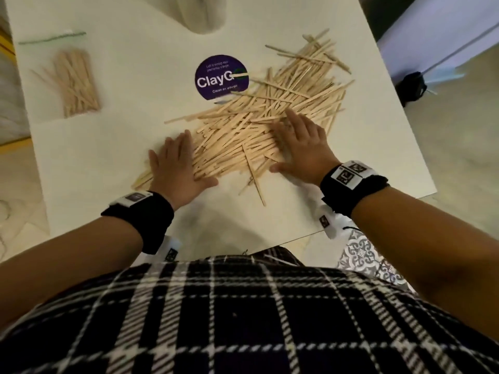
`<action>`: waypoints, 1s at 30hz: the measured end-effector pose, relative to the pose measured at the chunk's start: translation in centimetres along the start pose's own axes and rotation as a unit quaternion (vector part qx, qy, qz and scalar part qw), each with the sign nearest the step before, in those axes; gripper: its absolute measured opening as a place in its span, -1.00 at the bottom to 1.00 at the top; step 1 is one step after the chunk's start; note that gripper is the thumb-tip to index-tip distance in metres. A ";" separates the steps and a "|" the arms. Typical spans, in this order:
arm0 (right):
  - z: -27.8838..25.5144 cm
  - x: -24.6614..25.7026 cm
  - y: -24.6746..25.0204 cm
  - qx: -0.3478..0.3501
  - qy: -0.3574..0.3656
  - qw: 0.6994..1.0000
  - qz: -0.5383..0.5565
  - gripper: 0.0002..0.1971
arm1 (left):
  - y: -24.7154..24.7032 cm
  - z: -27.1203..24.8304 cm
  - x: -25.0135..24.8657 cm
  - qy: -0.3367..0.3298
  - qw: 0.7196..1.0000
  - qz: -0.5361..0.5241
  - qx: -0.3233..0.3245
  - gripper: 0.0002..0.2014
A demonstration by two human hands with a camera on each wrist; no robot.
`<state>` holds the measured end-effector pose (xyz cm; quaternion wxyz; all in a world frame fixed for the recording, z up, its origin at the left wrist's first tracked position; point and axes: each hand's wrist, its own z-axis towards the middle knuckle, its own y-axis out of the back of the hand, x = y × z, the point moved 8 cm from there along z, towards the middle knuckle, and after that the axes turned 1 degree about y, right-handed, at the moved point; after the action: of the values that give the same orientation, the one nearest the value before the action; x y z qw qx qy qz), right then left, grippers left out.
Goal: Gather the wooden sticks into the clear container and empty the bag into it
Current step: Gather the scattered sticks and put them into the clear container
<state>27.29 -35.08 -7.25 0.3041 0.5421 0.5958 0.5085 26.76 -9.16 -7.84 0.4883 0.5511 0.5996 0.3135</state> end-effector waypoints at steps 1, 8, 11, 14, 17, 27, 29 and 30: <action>1.1 0.2 0.8 -0.001 0.004 1.000 0.002 0.08 | 0.7 0.4 -0.1 -0.001 1.000 0.005 -0.018 0.15; 6.4 2.4 3.8 0.012 0.089 0.991 -0.102 -0.35 | 3.6 2.9 0.5 0.004 0.999 -0.007 -0.040 -0.42; 7.7 3.7 3.8 0.038 0.136 0.984 -0.113 -0.58 | 4.1 3.2 0.9 -0.003 1.000 -0.005 -0.018 -0.55; 8.3 4.5 3.9 0.067 0.153 0.981 -0.096 -0.61 | 4.6 3.2 1.6 -0.006 1.000 0.006 -0.009 -0.69; 8.6 4.7 3.8 0.098 0.162 0.978 -0.084 -0.58 | 5.3 2.9 2.5 -0.016 1.000 0.006 -0.008 -0.71; 11.2 2.6 8.8 0.087 0.065 0.987 0.117 -0.86 | 8.3 1.0 7.3 0.111 0.982 -0.150 -0.028 -0.74; 11.6 1.6 9.5 0.075 0.009 0.979 0.189 -0.97 | 8.6 1.1 7.4 0.146 0.966 -0.208 -0.041 -0.72; 11.6 1.5 9.7 0.071 -0.015 0.971 0.230 -0.93 | 8.6 1.2 6.9 0.153 0.958 -0.240 -0.046 -0.72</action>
<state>40.82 -31.48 -1.37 0.1492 0.6924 0.4850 0.5130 31.51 -1.04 -2.00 0.4758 0.3138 0.7668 0.2952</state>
